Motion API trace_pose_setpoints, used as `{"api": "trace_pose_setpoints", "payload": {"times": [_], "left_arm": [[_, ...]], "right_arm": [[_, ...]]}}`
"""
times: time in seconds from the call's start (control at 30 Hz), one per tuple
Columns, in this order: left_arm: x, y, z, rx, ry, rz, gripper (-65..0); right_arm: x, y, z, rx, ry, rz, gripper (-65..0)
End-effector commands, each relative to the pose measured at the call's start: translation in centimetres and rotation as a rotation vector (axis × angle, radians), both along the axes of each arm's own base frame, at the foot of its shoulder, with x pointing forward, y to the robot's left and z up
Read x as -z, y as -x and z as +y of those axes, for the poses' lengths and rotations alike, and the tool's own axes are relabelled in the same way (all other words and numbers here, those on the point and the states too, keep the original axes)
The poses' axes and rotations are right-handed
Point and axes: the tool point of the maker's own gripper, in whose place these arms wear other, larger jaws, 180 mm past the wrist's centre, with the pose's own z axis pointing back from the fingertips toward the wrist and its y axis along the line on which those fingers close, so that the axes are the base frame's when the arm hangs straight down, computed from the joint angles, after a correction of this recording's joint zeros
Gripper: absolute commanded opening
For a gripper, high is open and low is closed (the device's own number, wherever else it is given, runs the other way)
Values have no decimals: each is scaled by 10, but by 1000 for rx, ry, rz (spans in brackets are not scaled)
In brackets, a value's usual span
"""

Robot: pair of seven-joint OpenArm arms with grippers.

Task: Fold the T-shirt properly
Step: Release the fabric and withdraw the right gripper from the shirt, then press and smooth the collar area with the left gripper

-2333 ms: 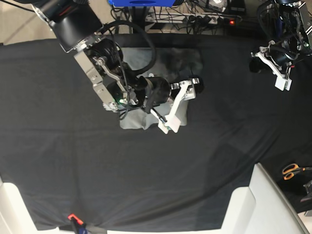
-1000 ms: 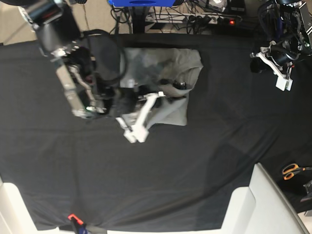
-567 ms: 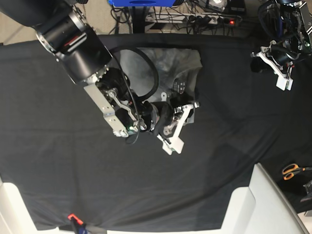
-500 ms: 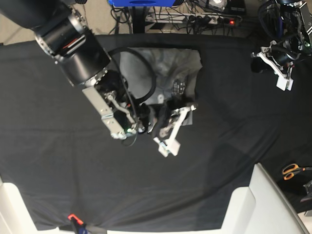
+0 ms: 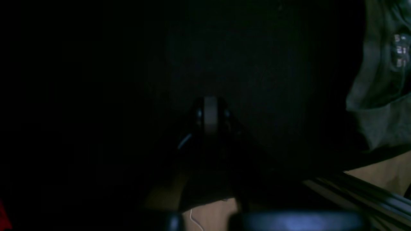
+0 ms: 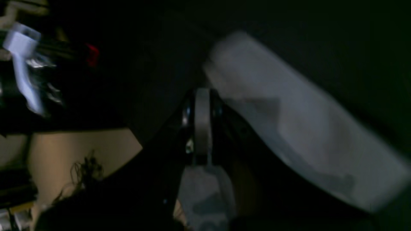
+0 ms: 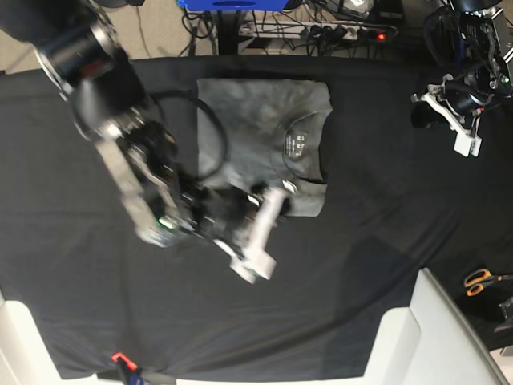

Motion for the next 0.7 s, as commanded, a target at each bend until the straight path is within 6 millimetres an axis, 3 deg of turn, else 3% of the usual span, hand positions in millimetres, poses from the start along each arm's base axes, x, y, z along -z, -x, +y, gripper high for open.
{"api": "trace_pose_setpoints", "payload": {"times": [0.0, 0.17, 0.2, 0.3, 0.43, 0.53, 0.67], "left_arm": [[-11, -9, 4, 17, -11, -38, -650], [-8, -13, -30, 123, 10, -34, -650], [-8, -14, -39, 144, 20, -38, -622], [-17, -24, -68, 179, 60, -88, -428], [-36, -46, -99, 143, 231, -186, -304], [-38, -55, -121, 95, 387, -213, -285], [-30, -61, -149, 107, 504, -181, -286]], "right_arm": [[-16, -3, -5, 6, -34, -43, -647], [-5, 31, -84, 148, 9, -47, -647], [-3, 34, -99, 186, 17, -45, -647], [15, 43, -149, 307, 64, -36, -648], [46, 54, -199, 392, 141, -17, -648], [70, 65, -220, 432, 179, 30, -648], [90, 79, -230, 450, 192, 77, -648]]}}
